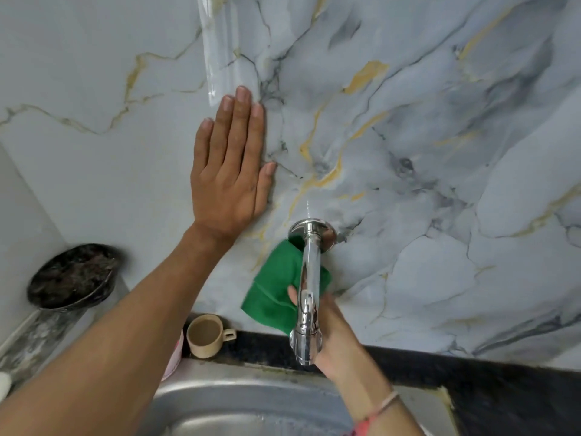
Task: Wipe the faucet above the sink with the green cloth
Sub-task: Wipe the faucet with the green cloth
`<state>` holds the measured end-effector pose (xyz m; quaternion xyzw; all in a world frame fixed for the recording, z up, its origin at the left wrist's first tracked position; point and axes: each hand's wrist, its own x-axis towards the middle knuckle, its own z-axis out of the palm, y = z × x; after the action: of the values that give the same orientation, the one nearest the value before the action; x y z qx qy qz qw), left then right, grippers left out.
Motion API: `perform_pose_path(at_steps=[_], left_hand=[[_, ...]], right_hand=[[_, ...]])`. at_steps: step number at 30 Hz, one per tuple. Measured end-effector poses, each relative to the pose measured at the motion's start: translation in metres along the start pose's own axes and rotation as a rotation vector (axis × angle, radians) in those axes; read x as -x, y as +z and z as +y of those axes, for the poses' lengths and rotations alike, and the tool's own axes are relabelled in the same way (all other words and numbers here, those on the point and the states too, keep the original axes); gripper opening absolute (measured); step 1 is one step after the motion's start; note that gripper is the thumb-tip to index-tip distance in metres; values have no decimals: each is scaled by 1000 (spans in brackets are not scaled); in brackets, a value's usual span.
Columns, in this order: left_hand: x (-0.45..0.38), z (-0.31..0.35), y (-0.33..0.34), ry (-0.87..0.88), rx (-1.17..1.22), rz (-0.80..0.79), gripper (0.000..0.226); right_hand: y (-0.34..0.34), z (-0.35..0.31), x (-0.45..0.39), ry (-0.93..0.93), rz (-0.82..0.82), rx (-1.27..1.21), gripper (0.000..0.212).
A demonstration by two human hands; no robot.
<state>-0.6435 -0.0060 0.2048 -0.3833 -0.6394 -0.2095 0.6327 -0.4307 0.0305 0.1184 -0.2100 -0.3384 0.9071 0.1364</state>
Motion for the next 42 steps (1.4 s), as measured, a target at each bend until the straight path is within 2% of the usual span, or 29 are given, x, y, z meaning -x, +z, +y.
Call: perform_pose_path(at_steps=[2, 5, 6, 8, 10, 14, 17, 19, 20, 21, 23, 25, 28, 30, 32, 35, 38, 42], left_hand=[[0, -1, 1, -2, -4, 4, 64], [2, -3, 3, -11, -5, 8, 64], [3, -3, 3, -8, -8, 10, 64], [3, -3, 3, -2, -14, 12, 64], [3, -3, 3, -6, -15, 10, 65], [4, -2, 3, -3, -11, 7, 65], [4, -1, 2, 0, -8, 15, 65], [3, 0, 2, -8, 0, 17, 65], [2, 0, 1, -12, 4, 16, 65], [1, 0, 1, -15, 5, 17, 65], [1, 0, 1, -20, -1, 13, 65], [1, 0, 1, -16, -13, 10, 65], [2, 0, 0, -11, -22, 9, 65], [2, 1, 0, -8, -23, 9, 65], [2, 0, 0, -12, -39, 10, 66], [2, 0, 0, -21, -49, 9, 65], [-1, 2, 0, -31, -47, 4, 63], [0, 2, 0, -29, -45, 12, 62]], right_hand=[[13, 0, -18, 75, 43, -89, 28], [14, 6, -27, 65, 55, -301, 46], [13, 7, -25, 67, 53, -330, 42], [9, 11, -11, 11, 15, -320, 11], [-2, 15, -2, -18, 71, -308, 35], [-11, 4, 25, -180, 169, -309, 32], [-18, -15, 44, -544, 344, -61, 25], [-3, -38, 56, -870, 339, 336, 29], [8, -48, 60, -947, 290, 605, 35], [19, -54, 60, -949, 219, 898, 42], [38, -57, 60, -786, 76, 1461, 48], [50, -57, 61, -638, 80, 1764, 56], [74, -69, 54, -694, 294, 1722, 63], [88, -70, 36, -691, 470, 1858, 48], [90, -52, 23, -614, 543, 1972, 39], [81, -24, 28, -711, 559, 1946, 36], [67, -7, 36, -844, 556, 1812, 45], [40, 30, 45, -1111, 515, 1717, 55]])
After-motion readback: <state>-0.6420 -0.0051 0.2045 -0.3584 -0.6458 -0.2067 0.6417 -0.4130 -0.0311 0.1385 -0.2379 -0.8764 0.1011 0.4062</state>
